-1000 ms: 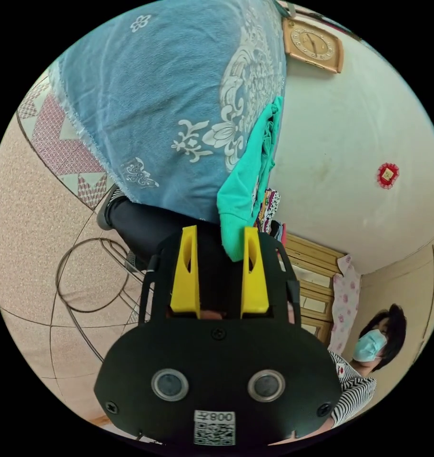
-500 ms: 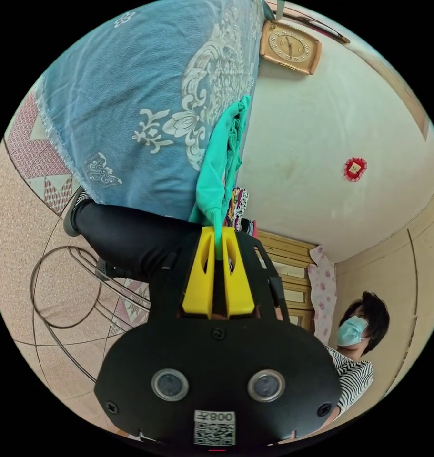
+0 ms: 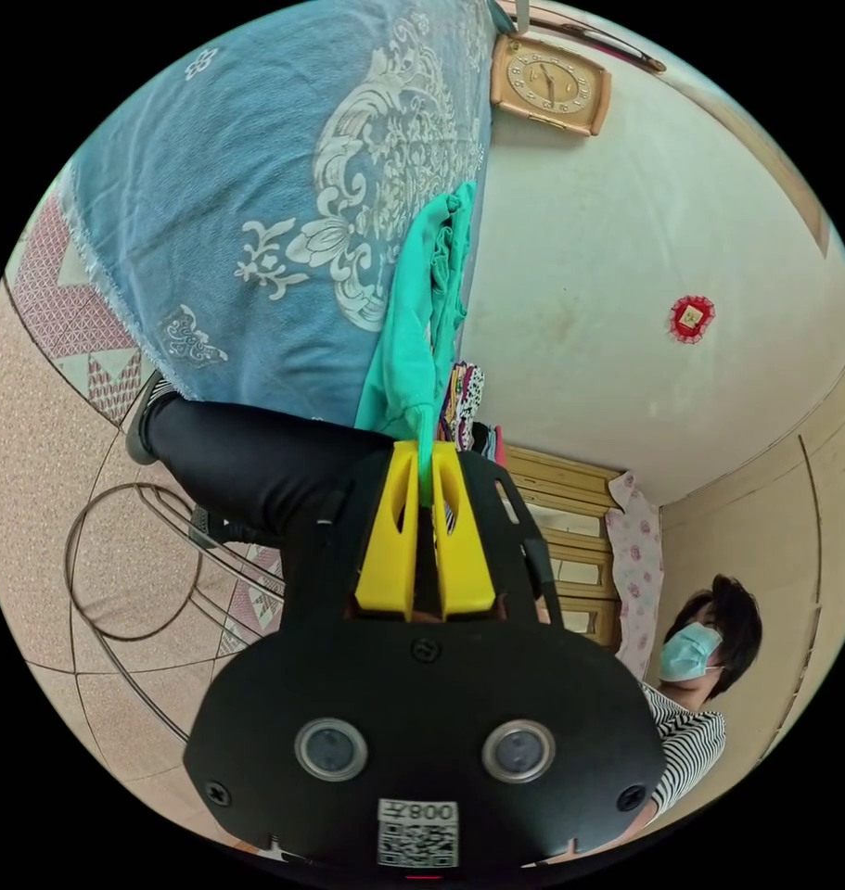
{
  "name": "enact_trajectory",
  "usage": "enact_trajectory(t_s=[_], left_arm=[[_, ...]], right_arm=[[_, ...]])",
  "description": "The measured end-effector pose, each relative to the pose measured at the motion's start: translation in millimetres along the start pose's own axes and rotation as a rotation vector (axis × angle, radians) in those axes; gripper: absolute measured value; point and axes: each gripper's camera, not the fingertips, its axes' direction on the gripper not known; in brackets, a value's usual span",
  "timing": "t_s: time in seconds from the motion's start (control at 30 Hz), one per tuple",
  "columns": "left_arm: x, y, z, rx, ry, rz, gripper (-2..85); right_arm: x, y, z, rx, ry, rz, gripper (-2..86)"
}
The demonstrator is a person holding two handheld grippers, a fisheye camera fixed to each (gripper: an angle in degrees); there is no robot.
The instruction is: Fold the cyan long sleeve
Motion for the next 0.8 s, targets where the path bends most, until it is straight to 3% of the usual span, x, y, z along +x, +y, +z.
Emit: enact_trajectory(t_s=[0.1, 0.63, 0.8], left_arm=[[14, 6, -8, 0.007, -0.003, 0.011, 2.6], [129, 23, -49, 0.02, 0.092, 0.237, 2.2], [150, 33, -54, 0.015, 0.095, 0.281, 2.1]], right_arm=[[-16, 3, -2, -0.023, 0.054, -0.031, 2.9], [-26, 56, -102, 0.137, -0.284, -0.1, 0.6], [-35, 69, -116, 0.142, -0.308, -0.141, 0.5]])
